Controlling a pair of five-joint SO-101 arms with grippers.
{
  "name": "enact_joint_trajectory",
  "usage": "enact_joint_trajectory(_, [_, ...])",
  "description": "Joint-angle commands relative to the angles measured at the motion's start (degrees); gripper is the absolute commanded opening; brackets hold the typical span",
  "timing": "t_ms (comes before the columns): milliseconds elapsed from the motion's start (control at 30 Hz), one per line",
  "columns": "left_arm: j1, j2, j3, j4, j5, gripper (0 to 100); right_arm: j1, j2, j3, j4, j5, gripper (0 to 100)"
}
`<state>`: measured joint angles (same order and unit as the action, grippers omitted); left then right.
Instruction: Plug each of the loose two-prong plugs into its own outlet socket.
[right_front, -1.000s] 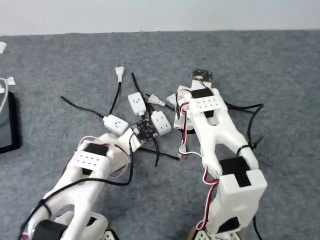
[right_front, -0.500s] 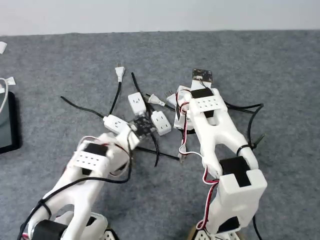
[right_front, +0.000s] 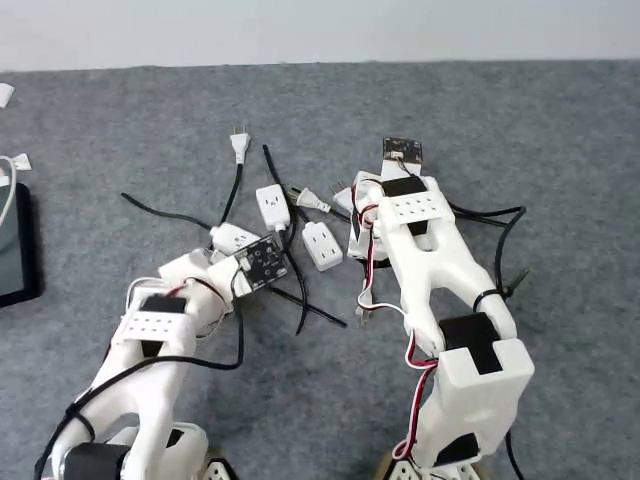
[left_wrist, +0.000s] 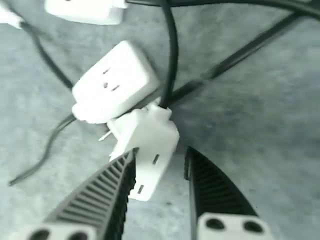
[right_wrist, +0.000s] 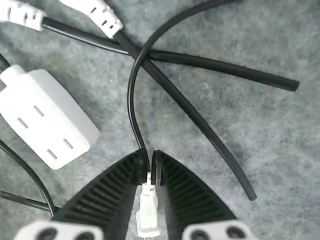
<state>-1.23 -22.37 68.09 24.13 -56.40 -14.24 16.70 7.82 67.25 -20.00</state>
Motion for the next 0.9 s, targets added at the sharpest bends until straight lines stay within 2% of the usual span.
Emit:
enact_joint_trajectory(0, [-0.7, -0.1, 1.0, -8.4, -1.0, 15, -0.3, -3.8, -1.2, -0.8, 0.7, 2.8])
enact_joint_trajectory(233, [-0.8, -0.5, 2.2, -14.9, -1.0, 15, -0.3, -3.7, -1.2, -0.9, 0.8, 2.8])
enact_joint_trajectory(433, [-0.9, -0.4, 2.1, -15.2, -1.0, 15, -0.3, -3.7, -1.2, -0.9, 1.8, 2.8])
enact_joint_trajectory(667, [-4.8, -0.1, -0.3, -14.9, -2.6, 15, -0.4, -3.7, -1.2, -0.9, 2.3, 2.8])
enact_joint_trajectory(867, [-9.1, -0.5, -2.9, -9.1, -4.7, 26, -0.4, -3.7, -1.2, -1.1, 2.3, 2.8])
